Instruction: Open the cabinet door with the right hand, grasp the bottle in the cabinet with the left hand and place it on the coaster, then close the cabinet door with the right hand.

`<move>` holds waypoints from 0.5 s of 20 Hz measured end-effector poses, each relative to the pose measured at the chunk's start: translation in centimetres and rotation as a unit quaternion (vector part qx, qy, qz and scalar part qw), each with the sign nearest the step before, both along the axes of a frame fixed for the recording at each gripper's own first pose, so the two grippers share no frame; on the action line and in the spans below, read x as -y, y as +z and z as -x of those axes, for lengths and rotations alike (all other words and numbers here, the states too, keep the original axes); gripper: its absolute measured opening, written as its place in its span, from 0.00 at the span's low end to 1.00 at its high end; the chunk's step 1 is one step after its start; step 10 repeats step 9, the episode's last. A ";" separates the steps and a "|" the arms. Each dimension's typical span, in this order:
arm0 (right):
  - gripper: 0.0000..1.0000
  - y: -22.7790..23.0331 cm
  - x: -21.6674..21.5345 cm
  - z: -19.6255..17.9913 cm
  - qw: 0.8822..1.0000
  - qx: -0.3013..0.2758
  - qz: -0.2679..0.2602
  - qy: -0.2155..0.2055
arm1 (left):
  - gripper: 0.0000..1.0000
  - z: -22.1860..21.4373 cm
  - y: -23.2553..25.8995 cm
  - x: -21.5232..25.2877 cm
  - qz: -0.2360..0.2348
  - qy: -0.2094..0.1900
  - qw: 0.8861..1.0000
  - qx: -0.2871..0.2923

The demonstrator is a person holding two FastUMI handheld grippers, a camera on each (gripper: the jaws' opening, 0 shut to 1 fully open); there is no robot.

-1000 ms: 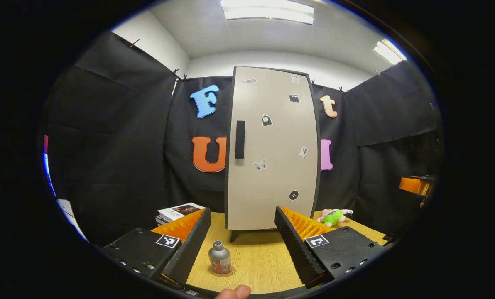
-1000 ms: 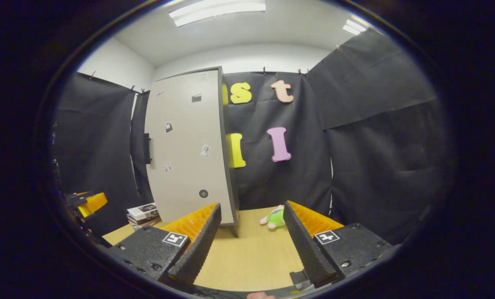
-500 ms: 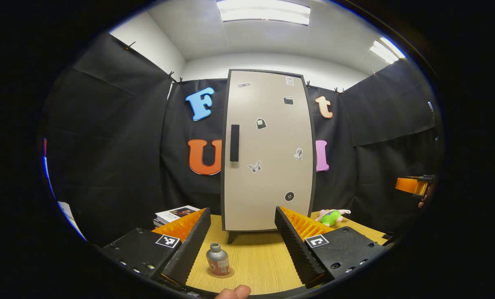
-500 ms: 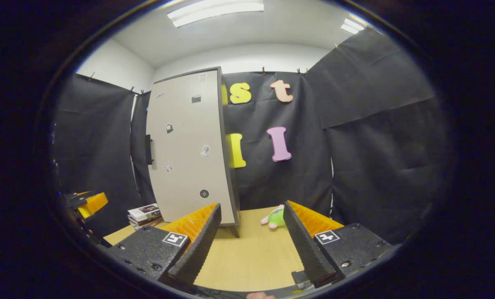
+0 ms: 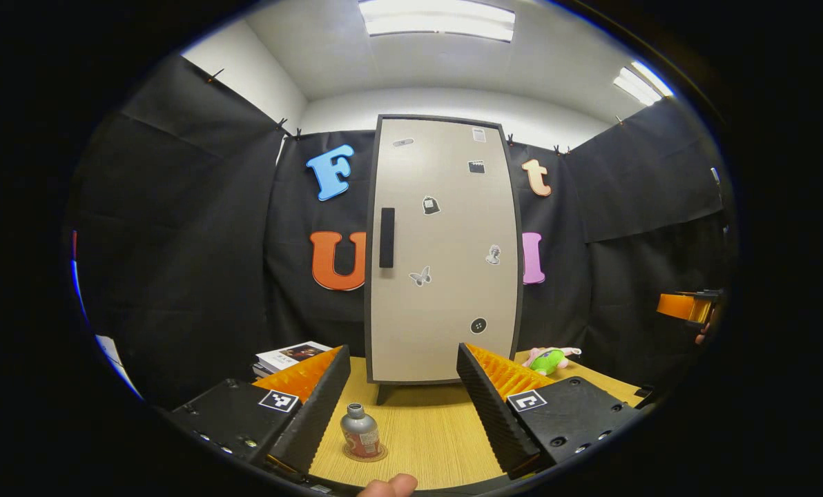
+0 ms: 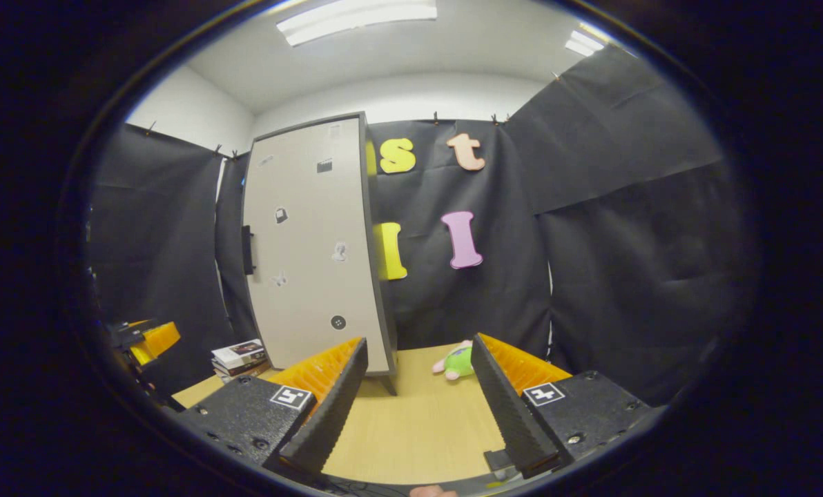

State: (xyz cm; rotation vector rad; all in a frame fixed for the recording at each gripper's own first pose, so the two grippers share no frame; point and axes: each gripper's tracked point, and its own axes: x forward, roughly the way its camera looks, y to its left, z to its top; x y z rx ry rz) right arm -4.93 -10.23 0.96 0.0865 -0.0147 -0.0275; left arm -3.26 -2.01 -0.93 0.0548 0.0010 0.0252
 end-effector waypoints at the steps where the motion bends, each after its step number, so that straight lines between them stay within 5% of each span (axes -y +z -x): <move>1: 0.96 0.0 0.0 -0.1 1.000 0.000 0.000 0.000 | 0.94 0.0 0.0 0.1 0.001 0.000 1.000 0.000; 10: 0.96 -0.2 0.0 -0.2 1.000 -0.002 -0.006 0.003 | 0.94 -0.1 -0.2 -0.1 0.000 0.000 1.000 -0.002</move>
